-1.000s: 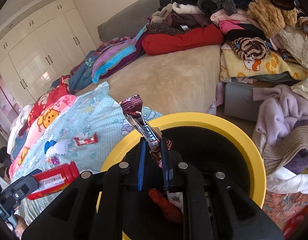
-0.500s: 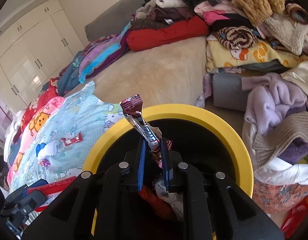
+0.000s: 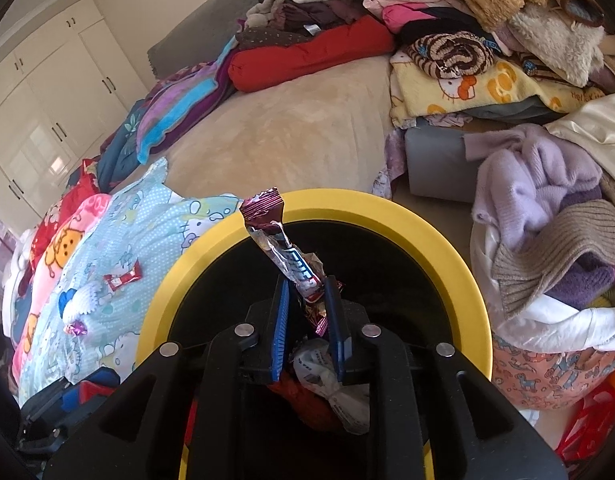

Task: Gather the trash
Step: 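Open the left tool to drop the red container in the bin while the right drops the chocolate bar, then move both tools from the bin back over the remaining trash on the bed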

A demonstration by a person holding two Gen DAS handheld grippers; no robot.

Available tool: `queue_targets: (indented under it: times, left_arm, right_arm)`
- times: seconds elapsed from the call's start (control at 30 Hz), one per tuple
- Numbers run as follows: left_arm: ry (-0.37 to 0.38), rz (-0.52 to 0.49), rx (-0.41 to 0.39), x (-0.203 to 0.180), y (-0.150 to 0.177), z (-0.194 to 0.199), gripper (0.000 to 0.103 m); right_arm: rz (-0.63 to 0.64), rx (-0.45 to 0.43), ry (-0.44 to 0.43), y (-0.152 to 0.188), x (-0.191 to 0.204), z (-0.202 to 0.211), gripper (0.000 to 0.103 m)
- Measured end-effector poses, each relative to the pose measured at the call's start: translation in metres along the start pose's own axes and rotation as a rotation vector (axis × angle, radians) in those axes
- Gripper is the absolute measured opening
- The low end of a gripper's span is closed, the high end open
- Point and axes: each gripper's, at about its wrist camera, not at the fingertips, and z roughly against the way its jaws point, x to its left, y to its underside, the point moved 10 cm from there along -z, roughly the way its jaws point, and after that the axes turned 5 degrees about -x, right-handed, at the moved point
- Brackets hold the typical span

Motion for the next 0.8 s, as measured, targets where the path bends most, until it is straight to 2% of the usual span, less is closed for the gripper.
queue_targets:
  times: [0.07, 0.1, 0.17, 0.2, 0.27, 0.33, 0.8]
  left_arm:
    - [0.005, 0.002, 0.001, 0.0, 0.0, -0.001, 0.028]
    - [0.008, 0.006, 0.0, 0.0, 0.0, -0.002, 0.032]
    - [0.012, 0.012, -0.007, 0.0, 0.0, 0.0, 0.077]
    - [0.009, 0.014, -0.022, 0.0, -0.002, 0.003, 0.083]
    - [0.01, 0.017, -0.041, 0.0, -0.004, 0.009, 0.085]
    - [-0.006, 0.02, -0.05, 0.003, -0.007, 0.014, 0.092]
    - [-0.162, 0.07, -0.142, 0.052, -0.026, 0.056, 0.092]
  right_arm:
    - [-0.007, 0.003, 0.008, 0.0, -0.002, 0.0, 0.024]
    - [-0.012, 0.005, 0.01, 0.001, -0.003, -0.001, 0.031]
    - [-0.017, 0.005, 0.009, 0.001, -0.004, 0.0, 0.04]
    - [-0.015, 0.005, 0.011, 0.0, -0.003, 0.0, 0.045]
    - [-0.006, 0.002, 0.017, -0.001, -0.002, 0.001, 0.048]
    - [0.006, 0.001, 0.014, -0.002, 0.002, 0.001, 0.051]
    - [0.104, -0.027, -0.043, -0.01, 0.05, 0.008, 0.06]
